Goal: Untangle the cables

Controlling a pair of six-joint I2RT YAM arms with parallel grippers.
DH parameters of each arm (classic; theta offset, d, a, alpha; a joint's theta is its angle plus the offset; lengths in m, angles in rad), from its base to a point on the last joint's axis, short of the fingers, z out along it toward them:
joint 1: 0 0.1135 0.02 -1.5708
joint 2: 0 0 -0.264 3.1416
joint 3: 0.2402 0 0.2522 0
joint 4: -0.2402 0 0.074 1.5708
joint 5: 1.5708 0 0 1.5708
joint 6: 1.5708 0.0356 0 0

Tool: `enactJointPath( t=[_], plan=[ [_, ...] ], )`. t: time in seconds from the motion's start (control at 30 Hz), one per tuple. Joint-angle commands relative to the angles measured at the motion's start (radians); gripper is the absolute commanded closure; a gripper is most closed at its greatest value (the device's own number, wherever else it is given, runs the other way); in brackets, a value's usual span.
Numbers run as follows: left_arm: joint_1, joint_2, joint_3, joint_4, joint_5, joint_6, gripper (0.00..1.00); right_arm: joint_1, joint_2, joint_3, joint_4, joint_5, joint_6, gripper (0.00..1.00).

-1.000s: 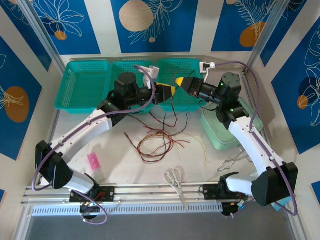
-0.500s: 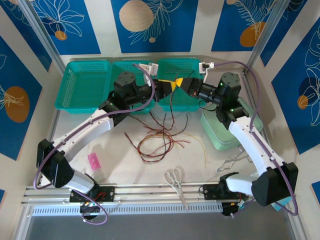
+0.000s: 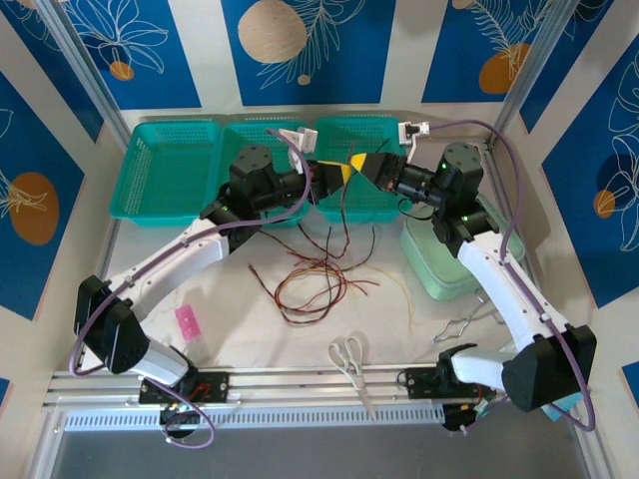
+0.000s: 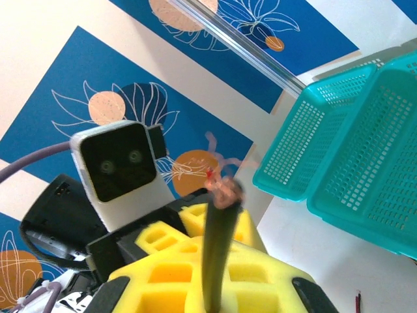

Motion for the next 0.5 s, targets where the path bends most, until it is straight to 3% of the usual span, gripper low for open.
enactJointPath(
  t=[0.0, 0.07, 0.2, 0.27, 0.47],
  plan=[
    [0.005, 0.01, -0.014, 0.018, -0.005, 0.003, 0.82, -0.005, -0.005, 0.036, 0.03, -0.025, 0.007, 1.0],
    [0.005, 0.012, -0.015, 0.022, -0.004, 0.001, 0.85, -0.006, -0.005, 0.036, 0.03, -0.032, 0.007, 1.0],
    [0.005, 0.004, -0.016, 0.025, -0.022, 0.008, 1.0, -0.012, -0.016, 0.032, 0.013, -0.03, -0.003, 1.0],
    [0.005, -0.013, -0.021, 0.01, -0.064, 0.026, 1.0, -0.026, -0.03, 0.028, -0.007, -0.023, -0.01, 1.0],
    [0.018, -0.072, 0.104, -0.3, -0.222, 0.158, 1.0, -0.073, -0.101, 0.06, -0.165, 0.025, -0.071, 1.0]
  ],
)
